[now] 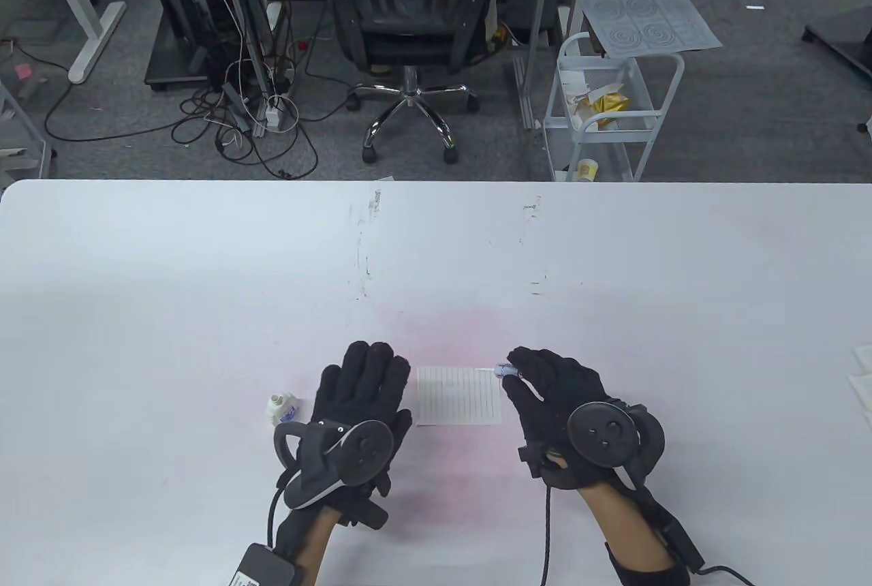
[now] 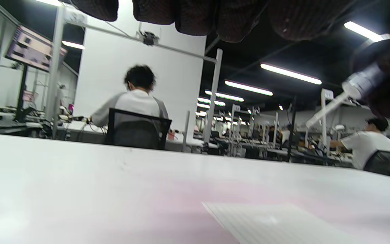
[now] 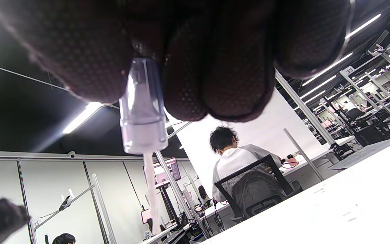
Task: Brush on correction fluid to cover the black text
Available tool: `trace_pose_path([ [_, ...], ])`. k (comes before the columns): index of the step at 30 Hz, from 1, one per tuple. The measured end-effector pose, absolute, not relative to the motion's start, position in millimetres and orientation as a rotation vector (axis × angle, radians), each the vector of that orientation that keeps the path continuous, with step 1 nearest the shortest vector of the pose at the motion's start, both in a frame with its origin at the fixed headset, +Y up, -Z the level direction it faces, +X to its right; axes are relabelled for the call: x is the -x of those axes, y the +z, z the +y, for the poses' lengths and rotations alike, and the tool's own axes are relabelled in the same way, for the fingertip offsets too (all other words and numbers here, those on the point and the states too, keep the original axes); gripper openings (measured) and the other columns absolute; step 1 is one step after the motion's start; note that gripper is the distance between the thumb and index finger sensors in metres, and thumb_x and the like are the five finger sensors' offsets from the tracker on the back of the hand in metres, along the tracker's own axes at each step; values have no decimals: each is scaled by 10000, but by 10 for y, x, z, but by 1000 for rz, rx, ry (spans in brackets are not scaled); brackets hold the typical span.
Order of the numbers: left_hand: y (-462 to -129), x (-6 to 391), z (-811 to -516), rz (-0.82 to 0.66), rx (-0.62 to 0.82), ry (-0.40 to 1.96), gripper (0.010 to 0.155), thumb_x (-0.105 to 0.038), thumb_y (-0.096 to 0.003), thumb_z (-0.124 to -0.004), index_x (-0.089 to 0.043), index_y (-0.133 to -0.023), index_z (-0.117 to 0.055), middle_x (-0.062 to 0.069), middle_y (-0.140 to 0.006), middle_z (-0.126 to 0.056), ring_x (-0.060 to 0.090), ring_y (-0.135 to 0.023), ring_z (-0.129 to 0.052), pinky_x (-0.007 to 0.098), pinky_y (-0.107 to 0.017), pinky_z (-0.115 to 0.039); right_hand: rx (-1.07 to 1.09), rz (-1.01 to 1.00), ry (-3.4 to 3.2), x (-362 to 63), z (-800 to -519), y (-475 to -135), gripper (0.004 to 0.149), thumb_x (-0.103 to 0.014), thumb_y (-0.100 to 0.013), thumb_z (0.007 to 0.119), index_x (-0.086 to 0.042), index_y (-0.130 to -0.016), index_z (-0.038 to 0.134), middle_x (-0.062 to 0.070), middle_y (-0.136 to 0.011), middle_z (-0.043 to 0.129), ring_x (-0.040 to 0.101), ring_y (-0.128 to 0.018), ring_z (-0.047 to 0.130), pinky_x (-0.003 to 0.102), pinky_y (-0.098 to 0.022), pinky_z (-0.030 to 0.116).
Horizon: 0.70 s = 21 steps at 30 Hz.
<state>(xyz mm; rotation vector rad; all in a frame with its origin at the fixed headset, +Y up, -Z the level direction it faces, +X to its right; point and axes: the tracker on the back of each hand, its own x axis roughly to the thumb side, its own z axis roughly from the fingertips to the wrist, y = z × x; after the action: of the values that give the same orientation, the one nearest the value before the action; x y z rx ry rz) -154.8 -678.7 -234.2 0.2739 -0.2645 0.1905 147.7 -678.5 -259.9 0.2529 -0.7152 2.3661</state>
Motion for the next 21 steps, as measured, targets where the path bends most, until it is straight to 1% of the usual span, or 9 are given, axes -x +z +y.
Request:
trace_pose_path([
  [3, -2338, 1791, -6708, -195, -335, 234, 668, -550, -439, -682, -346, -1060, -541, -2, -1184, -488, 303, -1131, -502, 555, -792, -523, -255, -714, 2370, -1472, -6785, -2598, 440, -429, -333, 909, -228, -725, 904, 40, -661, 957, 269, -478, 1034, 517, -485, 794],
  [5, -2348, 2003, -6708, -127, -354, 287, 671, -556, -437, -690, -344, -1058, -551, -3, -1181, -508, 301, -1129, -520, 553, -792, -531, -258, -713, 2372, -1467, -6786, -2597, 439, -429, -333, 909, -227, -723, 905, 40, -660, 958, 269, -478, 1033, 517, -485, 794],
  [9, -2387, 2490, -6823, 15, -338, 405, 688, -572, -431, -706, -334, -1059, -556, 9, -1175, -528, 315, -1118, -540, 555, -782, -543, -259, -712, 2376, -1462, -6790, -2599, 440, -429, -333, 909, -226, -723, 906, 40, -659, 958, 269, -475, 1034, 516, -484, 795],
  [12, -2392, 2755, -6922, 96, -332, 499, 705, -582, -428, -719, -322, -1062, -554, 20, -1171, -538, 328, -1111, -549, 559, -776, -546, -259, -705, 2382, -1456, -6799, -2606, 439, -429, -334, 909, -227, -723, 905, 41, -658, 959, 269, -474, 1035, 516, -483, 796],
  [15, -2413, 2935, -7058, 159, -301, 545, 726, -599, -419, -730, -314, -1063, -554, 27, -1163, -557, 339, -1094, -589, 559, -768, -561, -259, -698, 2388, -1450, -6812, -2611, 442, -431, -333, 908, -223, -723, 906, 41, -656, 960, 269, -474, 1034, 516, -482, 796],
  [17, -2439, 3025, -7174, 187, -256, 571, 739, -609, -413, -738, -306, -1062, -555, 36, -1156, -574, 336, -1079, -626, 558, -760, -577, -258, -694, 2390, -1450, -6814, -2612, 442, -430, -332, 909, -223, -722, 907, 42, -656, 960, 268, -472, 1035, 516, -482, 797],
  [18, -2451, 3053, -7224, 195, -237, 583, 743, -611, -410, -742, -301, -1061, -560, 76, -1149, -583, 339, -1070, -641, 557, -756, -583, -257, -693, 2389, -1450, -6813, -2612, 441, -431, -333, 908, -224, -722, 906, 41, -657, 959, 269, -472, 1035, 516, -482, 796],
  [21, -2495, 3114, -7390, 200, -144, 600, 763, -621, -396, -768, -287, -1055, -578, 73, -1128, -633, 346, -1031, -705, 558, -740, -612, -255, -690, 2388, -1453, -6815, -2615, 442, -430, -333, 909, -222, -722, 907, 42, -656, 960, 270, -472, 1034, 516, -481, 797],
])
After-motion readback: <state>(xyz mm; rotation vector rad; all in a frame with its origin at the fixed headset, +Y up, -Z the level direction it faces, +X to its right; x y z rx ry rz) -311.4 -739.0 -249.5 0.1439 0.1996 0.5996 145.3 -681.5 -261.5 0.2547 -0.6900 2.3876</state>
